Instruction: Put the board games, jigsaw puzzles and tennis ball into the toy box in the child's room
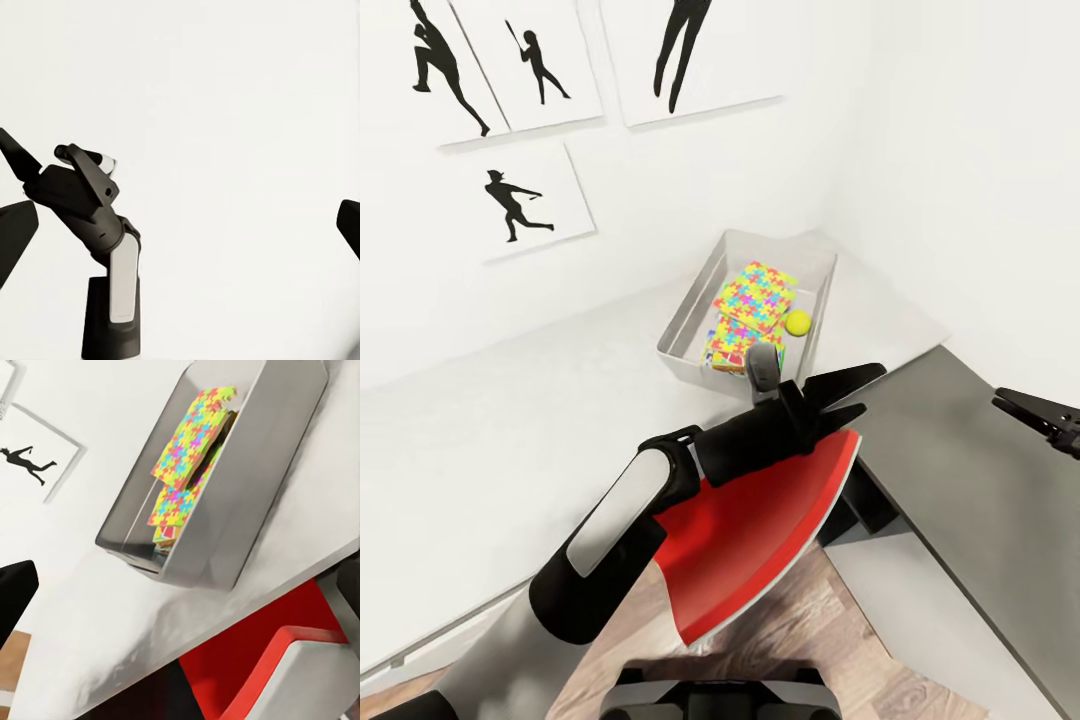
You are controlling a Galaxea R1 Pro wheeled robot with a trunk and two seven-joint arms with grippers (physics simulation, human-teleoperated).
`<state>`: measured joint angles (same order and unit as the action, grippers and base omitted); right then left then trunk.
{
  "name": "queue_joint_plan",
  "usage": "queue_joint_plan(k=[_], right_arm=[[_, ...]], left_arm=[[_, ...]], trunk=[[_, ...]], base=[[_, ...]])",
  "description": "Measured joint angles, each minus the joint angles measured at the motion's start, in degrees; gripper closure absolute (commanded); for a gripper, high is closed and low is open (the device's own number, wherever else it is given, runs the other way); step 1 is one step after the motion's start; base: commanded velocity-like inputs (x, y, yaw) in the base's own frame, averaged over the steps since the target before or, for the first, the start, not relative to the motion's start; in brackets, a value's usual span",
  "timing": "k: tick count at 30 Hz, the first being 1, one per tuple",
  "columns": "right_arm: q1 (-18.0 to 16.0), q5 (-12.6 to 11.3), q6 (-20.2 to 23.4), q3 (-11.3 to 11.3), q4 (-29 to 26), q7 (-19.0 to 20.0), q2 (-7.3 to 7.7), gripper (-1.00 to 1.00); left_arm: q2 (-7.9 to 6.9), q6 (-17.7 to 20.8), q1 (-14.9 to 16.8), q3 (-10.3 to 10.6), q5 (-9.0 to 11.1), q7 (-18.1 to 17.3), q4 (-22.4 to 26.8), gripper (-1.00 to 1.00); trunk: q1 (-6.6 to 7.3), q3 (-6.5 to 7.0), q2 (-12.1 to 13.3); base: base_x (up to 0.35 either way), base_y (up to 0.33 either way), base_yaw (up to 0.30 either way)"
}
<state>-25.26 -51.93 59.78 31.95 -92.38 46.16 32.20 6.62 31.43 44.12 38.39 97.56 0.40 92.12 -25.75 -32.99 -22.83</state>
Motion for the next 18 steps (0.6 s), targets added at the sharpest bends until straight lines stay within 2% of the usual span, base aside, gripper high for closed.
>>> queue_joint_plan(k=[7,18], right_arm=[[0.0,0.09,-0.01,-0.15,0.0,-0.49,-0.04,-1.0],[0.0,0.04,0.0,-0.58,0.01,-0.8,-0.04,-1.0]], left_arm=[[-0.04,-0.04,-0.1,0.03,0.08,-1.05,0.02,-1.0],[-0.04,-0.05,-0.12,0.1,-0.08,-1.24,0.01,-1.0]], trunk=[[-0.03,0.65,0.01],[-0.03,1.67,0.01]], base=[[-0.038,0.0,0.0],[-0.259,0.0,0.0]])
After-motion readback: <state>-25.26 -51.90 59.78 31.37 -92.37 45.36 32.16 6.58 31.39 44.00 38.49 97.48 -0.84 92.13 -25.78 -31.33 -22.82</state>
